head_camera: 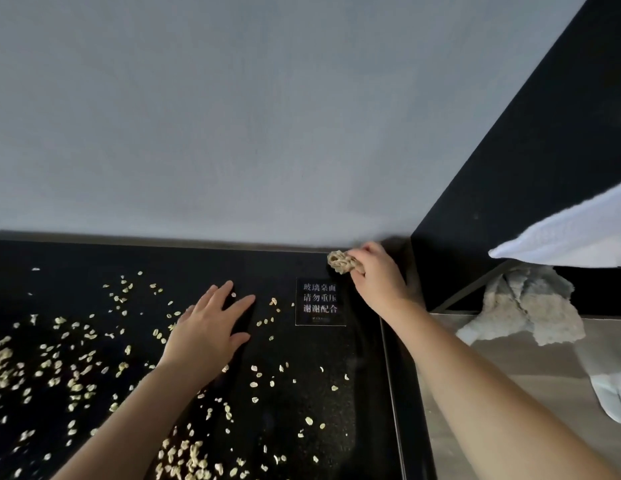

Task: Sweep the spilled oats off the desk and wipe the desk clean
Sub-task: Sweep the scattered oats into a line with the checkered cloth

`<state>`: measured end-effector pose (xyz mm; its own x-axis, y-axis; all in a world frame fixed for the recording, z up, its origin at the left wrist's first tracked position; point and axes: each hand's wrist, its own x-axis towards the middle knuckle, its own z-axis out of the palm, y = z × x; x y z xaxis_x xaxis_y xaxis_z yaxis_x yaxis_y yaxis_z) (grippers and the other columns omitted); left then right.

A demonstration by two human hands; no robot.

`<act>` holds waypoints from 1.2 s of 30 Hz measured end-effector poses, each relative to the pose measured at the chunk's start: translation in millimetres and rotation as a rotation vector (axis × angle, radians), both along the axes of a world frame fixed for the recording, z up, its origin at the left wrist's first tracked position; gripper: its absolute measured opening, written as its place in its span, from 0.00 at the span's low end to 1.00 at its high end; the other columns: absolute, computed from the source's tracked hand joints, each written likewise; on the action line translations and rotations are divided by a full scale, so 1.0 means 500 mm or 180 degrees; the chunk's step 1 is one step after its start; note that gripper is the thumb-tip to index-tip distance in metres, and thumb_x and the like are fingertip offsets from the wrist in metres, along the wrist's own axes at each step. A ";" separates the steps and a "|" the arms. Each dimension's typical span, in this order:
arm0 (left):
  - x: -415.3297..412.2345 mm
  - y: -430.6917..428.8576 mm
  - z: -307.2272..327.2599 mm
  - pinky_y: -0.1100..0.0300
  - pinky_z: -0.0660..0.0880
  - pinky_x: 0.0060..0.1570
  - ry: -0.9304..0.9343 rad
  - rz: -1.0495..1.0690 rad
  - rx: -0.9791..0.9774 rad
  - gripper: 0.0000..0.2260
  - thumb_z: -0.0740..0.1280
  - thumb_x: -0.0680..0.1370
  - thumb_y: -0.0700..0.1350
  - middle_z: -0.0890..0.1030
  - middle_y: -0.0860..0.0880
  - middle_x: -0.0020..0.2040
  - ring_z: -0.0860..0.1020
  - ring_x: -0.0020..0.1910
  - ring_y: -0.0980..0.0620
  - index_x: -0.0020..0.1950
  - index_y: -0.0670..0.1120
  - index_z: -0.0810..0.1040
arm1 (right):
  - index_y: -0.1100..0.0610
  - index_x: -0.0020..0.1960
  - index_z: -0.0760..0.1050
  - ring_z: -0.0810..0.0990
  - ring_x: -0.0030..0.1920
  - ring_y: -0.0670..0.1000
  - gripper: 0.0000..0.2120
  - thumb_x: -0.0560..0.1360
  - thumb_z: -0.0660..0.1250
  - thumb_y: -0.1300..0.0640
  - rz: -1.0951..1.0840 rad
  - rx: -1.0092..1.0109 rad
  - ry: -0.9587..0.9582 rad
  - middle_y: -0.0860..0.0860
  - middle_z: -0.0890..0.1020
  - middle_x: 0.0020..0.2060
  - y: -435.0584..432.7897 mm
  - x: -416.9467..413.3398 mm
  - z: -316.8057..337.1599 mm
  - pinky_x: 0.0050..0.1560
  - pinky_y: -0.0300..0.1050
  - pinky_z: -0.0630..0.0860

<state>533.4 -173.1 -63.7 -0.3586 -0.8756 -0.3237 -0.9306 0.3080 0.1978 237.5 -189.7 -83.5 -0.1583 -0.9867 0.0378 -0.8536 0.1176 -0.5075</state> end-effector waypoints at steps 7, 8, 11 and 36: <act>0.001 -0.004 0.040 0.40 0.66 0.66 -0.0636 0.0037 0.0629 0.50 0.73 0.68 0.62 0.37 0.51 0.78 0.41 0.77 0.42 0.76 0.62 0.39 | 0.57 0.60 0.79 0.77 0.45 0.45 0.18 0.70 0.71 0.62 0.0318 -0.0014 0.0022 0.47 0.74 0.52 0.234 0.052 0.004 0.47 0.35 0.75; 0.002 0.001 0.042 0.40 0.68 0.65 -0.0641 0.0064 0.0627 0.51 0.73 0.68 0.63 0.37 0.51 0.78 0.41 0.77 0.42 0.76 0.63 0.39 | 0.55 0.61 0.79 0.77 0.45 0.43 0.19 0.70 0.71 0.62 0.0453 0.0147 -0.0049 0.45 0.73 0.52 0.261 0.059 0.011 0.47 0.32 0.74; 0.012 0.007 0.039 0.41 0.69 0.64 -0.0532 0.0186 0.0555 0.52 0.74 0.65 0.65 0.38 0.51 0.78 0.41 0.77 0.42 0.76 0.63 0.40 | 0.54 0.60 0.80 0.77 0.47 0.42 0.17 0.72 0.70 0.63 0.0606 0.0499 -0.0486 0.42 0.74 0.50 0.277 0.060 0.037 0.49 0.32 0.74; 0.061 -0.016 0.019 0.30 0.61 0.65 -0.0446 0.0379 0.0614 0.54 0.74 0.64 0.65 0.36 0.50 0.78 0.39 0.77 0.43 0.77 0.62 0.39 | 0.51 0.62 0.80 0.74 0.53 0.42 0.18 0.74 0.70 0.64 0.1554 0.0717 -0.0544 0.42 0.74 0.51 0.147 0.214 0.038 0.56 0.39 0.73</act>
<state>563.8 -181.0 -54.2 -0.1967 -0.8262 -0.5279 -0.9805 0.1638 0.1090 344.3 -116.2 -64.4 0.3332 -0.9277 -0.1684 -0.7440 -0.1490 -0.6514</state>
